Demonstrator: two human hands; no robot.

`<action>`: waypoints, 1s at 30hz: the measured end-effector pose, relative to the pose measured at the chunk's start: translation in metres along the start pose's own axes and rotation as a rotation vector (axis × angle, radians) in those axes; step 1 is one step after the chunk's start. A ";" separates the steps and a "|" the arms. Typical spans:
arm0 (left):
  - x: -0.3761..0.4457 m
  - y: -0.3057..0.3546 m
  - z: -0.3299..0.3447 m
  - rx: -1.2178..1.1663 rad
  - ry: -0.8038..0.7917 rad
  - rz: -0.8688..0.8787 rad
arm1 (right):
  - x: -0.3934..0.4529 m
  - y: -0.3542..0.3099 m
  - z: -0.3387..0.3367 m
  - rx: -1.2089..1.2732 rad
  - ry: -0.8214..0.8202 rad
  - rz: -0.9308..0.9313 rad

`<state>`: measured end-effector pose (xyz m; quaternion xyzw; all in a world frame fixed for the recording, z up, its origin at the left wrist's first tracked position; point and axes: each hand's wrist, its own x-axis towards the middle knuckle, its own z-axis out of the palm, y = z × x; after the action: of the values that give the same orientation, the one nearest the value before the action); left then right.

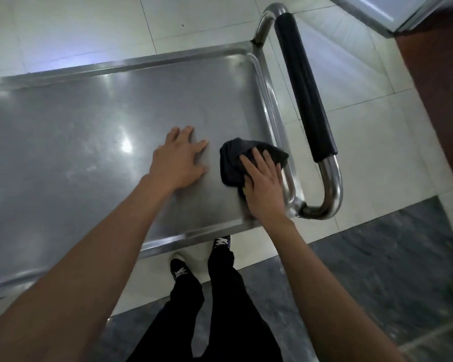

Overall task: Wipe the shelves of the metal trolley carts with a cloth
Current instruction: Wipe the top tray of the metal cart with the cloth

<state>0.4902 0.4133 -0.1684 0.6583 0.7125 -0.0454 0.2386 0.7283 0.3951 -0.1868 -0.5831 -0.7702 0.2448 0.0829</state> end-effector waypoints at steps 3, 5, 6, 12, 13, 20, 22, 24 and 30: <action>-0.006 -0.018 -0.007 -0.036 -0.030 0.055 | -0.050 0.002 0.003 -0.010 0.012 0.015; -0.014 -0.026 -0.007 -0.115 -0.042 0.056 | -0.073 0.000 0.005 -0.024 0.015 0.030; -0.019 -0.028 -0.007 -0.124 -0.030 0.062 | -0.079 -0.003 0.006 -0.028 0.020 0.048; -0.039 -0.044 -0.002 0.108 0.066 -0.027 | -0.069 -0.017 0.012 -0.060 0.072 0.105; -0.039 -0.044 0.001 0.105 0.047 -0.046 | -0.063 -0.017 0.012 -0.062 0.072 0.096; -0.037 -0.039 0.014 0.092 0.013 -0.082 | 0.025 -0.036 0.012 -0.087 0.022 0.026; -0.037 -0.041 0.015 0.089 0.033 -0.082 | 0.060 -0.044 0.010 -0.094 0.003 0.002; -0.038 -0.043 0.016 0.080 0.045 -0.084 | 0.095 -0.052 0.007 -0.113 -0.009 -0.020; -0.042 -0.045 0.017 0.054 0.060 -0.070 | 0.187 -0.073 0.004 -0.138 -0.017 -0.088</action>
<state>0.4522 0.3627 -0.1779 0.6404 0.7404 -0.0532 0.1973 0.6071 0.5552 -0.1854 -0.5511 -0.8107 0.1921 0.0464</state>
